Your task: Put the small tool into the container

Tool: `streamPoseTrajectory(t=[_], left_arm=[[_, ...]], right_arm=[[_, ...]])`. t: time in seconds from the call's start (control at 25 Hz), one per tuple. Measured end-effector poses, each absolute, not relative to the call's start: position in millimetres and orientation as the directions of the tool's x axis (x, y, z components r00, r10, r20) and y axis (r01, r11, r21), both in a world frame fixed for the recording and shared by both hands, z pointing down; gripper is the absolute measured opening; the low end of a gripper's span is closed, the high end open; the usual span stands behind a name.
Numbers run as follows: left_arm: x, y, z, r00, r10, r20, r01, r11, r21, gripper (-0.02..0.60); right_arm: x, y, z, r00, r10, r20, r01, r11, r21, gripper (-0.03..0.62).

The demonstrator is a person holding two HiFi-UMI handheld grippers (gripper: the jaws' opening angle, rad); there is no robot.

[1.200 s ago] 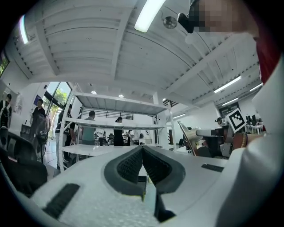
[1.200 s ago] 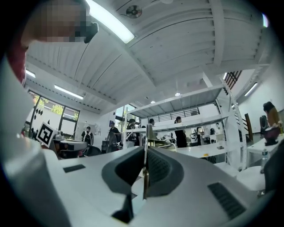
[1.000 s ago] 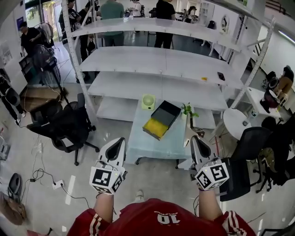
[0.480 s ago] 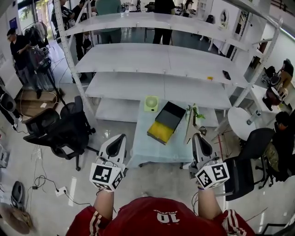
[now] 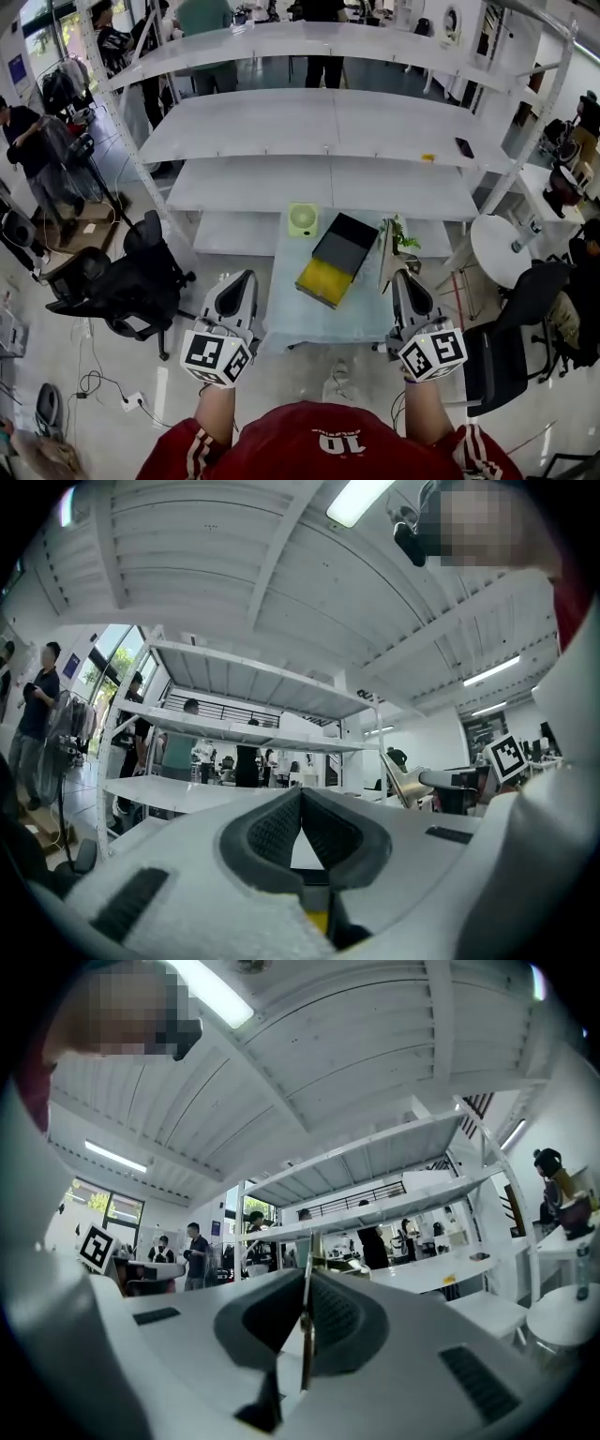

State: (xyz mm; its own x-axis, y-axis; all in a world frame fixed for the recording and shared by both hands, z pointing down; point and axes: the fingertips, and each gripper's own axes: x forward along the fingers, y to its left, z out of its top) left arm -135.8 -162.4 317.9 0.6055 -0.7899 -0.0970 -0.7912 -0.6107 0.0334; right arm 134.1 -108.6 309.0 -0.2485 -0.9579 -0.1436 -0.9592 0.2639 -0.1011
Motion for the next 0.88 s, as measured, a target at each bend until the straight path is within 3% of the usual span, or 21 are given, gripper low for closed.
streamPoseTrajectory(t=[0.48, 0.88], left_arm=[[-65.0, -255.6, 302.1, 0.517, -0.847, -0.122, -0.853, -0.522, 0.008, 0.002], [-39.8, -287.6, 329.2, 0.562, -0.824, -0.075, -0.825, -0.564, 0.019, 0.002]], right_arm=[[210.7, -229.8, 305.8, -0.362, -0.919, -0.153, -0.916, 0.382, -0.122, 0.015], [197.1, -275.6, 332.5, -0.415, -0.906, -0.082, -0.894, 0.423, -0.149, 0.015]])
